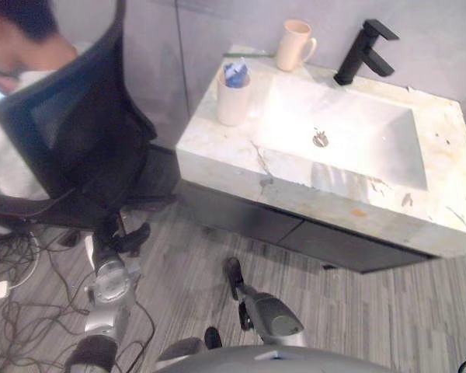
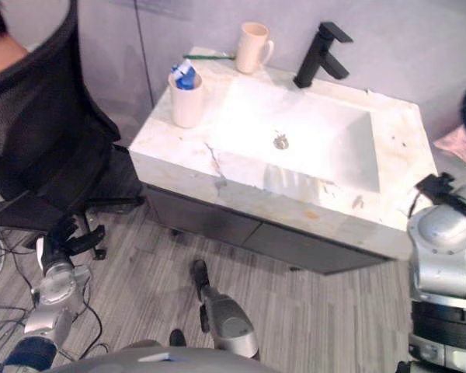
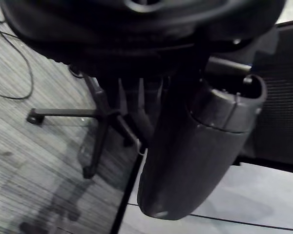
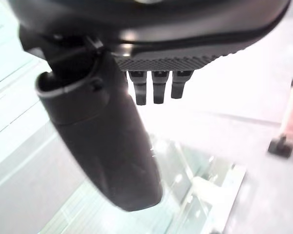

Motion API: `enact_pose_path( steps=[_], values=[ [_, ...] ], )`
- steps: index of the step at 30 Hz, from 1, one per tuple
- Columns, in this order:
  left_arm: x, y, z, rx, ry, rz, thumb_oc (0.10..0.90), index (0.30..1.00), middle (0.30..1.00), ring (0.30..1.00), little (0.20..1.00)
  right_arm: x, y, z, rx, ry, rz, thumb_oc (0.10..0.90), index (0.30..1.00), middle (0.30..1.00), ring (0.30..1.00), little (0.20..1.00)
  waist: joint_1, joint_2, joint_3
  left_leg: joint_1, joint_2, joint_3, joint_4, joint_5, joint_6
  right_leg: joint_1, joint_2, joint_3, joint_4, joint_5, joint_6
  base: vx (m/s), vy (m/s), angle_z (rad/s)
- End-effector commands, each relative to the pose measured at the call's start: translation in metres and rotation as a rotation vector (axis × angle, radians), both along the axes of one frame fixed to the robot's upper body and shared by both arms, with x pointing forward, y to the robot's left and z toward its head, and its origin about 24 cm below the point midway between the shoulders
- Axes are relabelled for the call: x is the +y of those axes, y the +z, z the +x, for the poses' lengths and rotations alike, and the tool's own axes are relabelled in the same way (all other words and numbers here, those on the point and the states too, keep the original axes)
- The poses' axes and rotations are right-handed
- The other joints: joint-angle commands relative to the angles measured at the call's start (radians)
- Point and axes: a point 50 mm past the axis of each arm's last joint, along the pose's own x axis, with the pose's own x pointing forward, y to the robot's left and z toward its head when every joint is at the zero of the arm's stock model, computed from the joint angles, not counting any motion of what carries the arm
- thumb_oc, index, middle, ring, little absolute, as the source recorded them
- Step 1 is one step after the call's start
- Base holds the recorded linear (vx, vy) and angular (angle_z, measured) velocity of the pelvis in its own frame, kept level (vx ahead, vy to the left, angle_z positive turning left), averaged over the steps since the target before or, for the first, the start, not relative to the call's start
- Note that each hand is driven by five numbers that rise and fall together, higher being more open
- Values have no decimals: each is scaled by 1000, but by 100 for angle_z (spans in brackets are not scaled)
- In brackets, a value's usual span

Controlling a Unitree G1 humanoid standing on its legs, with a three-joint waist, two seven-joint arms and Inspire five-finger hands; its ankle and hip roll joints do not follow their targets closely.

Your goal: Organize the bathroom.

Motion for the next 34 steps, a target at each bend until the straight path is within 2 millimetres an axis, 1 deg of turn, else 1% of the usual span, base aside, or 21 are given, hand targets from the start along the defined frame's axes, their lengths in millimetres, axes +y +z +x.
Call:
enact_pose_path(
  steps=[1,2,5,7,9,11,12,15,16,17,19,21,22,24,26,27,28,29,30,32,34],
  values=[
    [25,13,-15,-98,30,89,800,900,900,900,900,-17,51,-31,-262,-119,-128,800,900,900,900,900,7,27,-91,-110,74,-66,-100,74,-44,-28,-2,8,149,78,-6,-301,-172,-36],
    [28,-2,-26,-52,72,43,800,900,900,900,900,-31,46,-43,-284,-192,-85,800,900,900,900,900,11,40,-102,-127,107,-29,-100,80,-47,-6,-44,-11,197,24,-15,-270,-155,-24],
    [38,-18,-40,21,140,55,800,900,900,900,900,-55,34,-60,-320,-269,14,800,900,900,900,900,16,59,-120,-149,159,49,-100,89,-59,59,-128,-51,277,-46,-24,-213,-162,-35],
    [43,-29,-46,73,221,23,800,900,900,900,900,-68,17,-70,-317,-335,107,800,900,900,900,900,26,60,-134,-176,197,108,-92,102,-71,115,-180,-66,308,-81,-22,-241,-282,-57],
    [45,-35,-51,104,272,-8,800,900,900,900,900,-74,7,-72,-306,-376,166,800,900,900,900,900,36,53,-146,-205,219,128,-83,115,-82,165,-194,-68,278,-114,-18,-171,-302,-70],
    [48,-41,-60,140,316,-9,800,900,900,900,900,-79,-3,-72,-306,-398,233,800,900,900,900,900,45,47,-156,-228,246,142,-70,128,-98,215,-183,-70,223,-168,-17,-132,-410,-70],
    [54,-46,-70,180,351,-1,800,900,900,900,900,-85,-19,-75,-309,-436,314,800,900,900,900,900,53,31,-168,-264,271,149,-42,141,-130,254,-144,-72,99,-178,-15,-124,-521,-78],
    [54,-54,-85,243,396,15,800,900,900,900,900,-101,-43,-86,-319,-506,439,800,900,900,900,900,50,21,-167,-284,322,140,-14,171,-184,269,-91,-67,-18,-138,-40,-83,-422,-40],
    [53,-55,-87,247,399,13,800,900,900,900,900,-102,-45,-87,-317,-513,448,800,900,900,900,900,49,21,-166,-285,327,140,-13,173,-187,269,-86,-67,-23,-135,-43,-93,-321,-60],
    [49,-62,-97,265,418,-7,800,900,900,900,900,-107,-58,-94,-297,-567,494,800,900,900,900,900,44,20,-160,-292,349,135,-8,191,-201,275,-62,-76,-56,-119,-64,-97,-301,-44],
    [45,-65,-102,287,414,-3,800,900,900,900,900,-111,-69,-98,-282,-587,532,800,900,900,900,900,40,23,-159,-294,358,131,-11,202,-207,281,-50,-83,-73,-111,-75,-83,-239,-29],
    [38,-74,-114,332,420,-39,800,900,900,900,900,-114,-98,-109,-216,-647,598,800,900,900,900,900,35,28,-156,-307,337,97,21,193,-204,275,-43,-79,-71,-106,-94,-83,-159,-32],
    [35,-77,-118,347,428,-59,800,900,900,900,900,-113,-110,-112,-154,-681,612,800,900,900,900,900,36,28,-154,-312,307,71,66,164,-193,267,-46,-70,-62,-107,-101,-77,-102,-35],
    [34,-79,-121,357,435,-68,800,900,900,900,900,-112,-122,-114,-93,-699,621,800,900,900,900,900,34,27,-152,-322,271,49,135,113,-177,257,-50,-54,-50,-110,-107,-52,-35,-32],
    [32,-81,-125,381,448,-95,800,900,900,900,900,-109,-154,-118,55,-689,696,800,900,900,900,900,25,34,-153,-319,217,33,181,66,-150,236,-49,-21,-31,-107,-114,-46,6,-34],
    [26,-85,-127,397,459,-119,800,900,900,900,900,-95,-191,-119,200,-651,777,800,900,900,900,900,29,43,-148,-322,153,-8,227,20,-125,230,-41,7,-25,-106,-119,-17,17,-48],
    [20,-88,-127,400,451,-143,800,900,900,900,900,-77,-228,-118,365,-583,869,800,900,900,900,900,34,62,-141,-303,110,-26,203,3,-106,232,-21,28,-16,-114,-119,-13,22,-49],
    [19,-88,-126,403,445,-143,800,900,900,900,900,-73,-235,-118,399,-564,896,800,900,900,900,900,34,63,-143,-301,105,-24,192,10,-104,228,-19,30,-14,-112,-119,-3,24,-38],
    [16,-89,-125,413,420,-144,800,900,900,900,900,-60,-256,-120,485,-526,944,800,900,900,900,900,31,70,-144,-286,102,-11,167,18,-100,224,-12,30,-12,-114,-119,-28,14,-28],
    [7,-92,-120,431,317,-136,800,900,900,900,900,-20,-302,-121,761,-346,1049,800,900,900,900,900,31,85,-139,-255,101,-8,105,44,-89,217,-1,23,-3,-115,-118,-33,24,-15],
    [1,-93,-118,438,255,-136,800,900,900,900,900,2,-322,-119,975,-198,1049,800,900,900,900,900,34,93,-134,-235,92,-28,62,56,-82,214,1,25,-7,-109,-114,-34,28,1]
  ],
)
